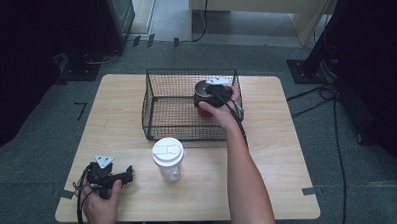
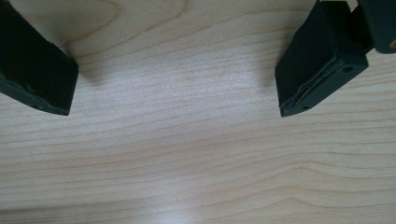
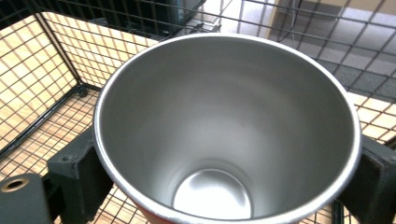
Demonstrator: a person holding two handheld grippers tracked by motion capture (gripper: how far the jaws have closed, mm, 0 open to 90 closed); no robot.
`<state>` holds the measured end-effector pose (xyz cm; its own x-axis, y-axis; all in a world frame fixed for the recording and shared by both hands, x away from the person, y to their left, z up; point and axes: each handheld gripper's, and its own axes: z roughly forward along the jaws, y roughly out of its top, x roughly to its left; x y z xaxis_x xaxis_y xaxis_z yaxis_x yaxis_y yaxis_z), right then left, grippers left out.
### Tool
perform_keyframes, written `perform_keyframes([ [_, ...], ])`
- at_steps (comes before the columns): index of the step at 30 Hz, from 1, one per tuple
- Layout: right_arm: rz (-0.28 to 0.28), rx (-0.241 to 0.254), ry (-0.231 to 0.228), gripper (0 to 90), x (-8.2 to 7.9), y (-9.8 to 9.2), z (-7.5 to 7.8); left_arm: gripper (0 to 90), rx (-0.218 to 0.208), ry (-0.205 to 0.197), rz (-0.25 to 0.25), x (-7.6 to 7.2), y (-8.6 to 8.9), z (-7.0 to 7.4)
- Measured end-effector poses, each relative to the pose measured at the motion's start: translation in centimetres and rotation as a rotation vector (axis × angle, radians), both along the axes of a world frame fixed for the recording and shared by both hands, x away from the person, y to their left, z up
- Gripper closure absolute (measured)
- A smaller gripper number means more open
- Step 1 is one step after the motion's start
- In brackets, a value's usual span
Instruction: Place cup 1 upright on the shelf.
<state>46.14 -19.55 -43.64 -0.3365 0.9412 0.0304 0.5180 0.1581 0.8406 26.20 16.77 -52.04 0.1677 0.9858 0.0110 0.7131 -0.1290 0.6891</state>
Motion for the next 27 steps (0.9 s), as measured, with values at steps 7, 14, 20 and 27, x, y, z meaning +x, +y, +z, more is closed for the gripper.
perform_keyframes([
  [7, 0.005, -0.002, -0.046, 0.0, -0.5, 0.3, 0.3, 0.1, 0.0, 0.0, 0.0, 0.0, 0.0, 0.0],
  [14, -0.055, 0.024, -0.071, 0.0, -0.7, 0.0, 0.7, 0.1, 0.0, 0.0, 0.0, 0.0, 0.0, 0.0],
  [20, -0.065, 0.033, -0.096, 0.0, -0.9, -0.1, 1.2, 0.1, 0.001, 0.0, 0.0, 0.0, 0.0, 0.0],
  [27, -0.074, 0.04, -0.112, 0.0, -1.3, 0.0, 2.1, 0.1, 0.0, 0.001, 0.0, 0.0, 0.0, 0.0],
])
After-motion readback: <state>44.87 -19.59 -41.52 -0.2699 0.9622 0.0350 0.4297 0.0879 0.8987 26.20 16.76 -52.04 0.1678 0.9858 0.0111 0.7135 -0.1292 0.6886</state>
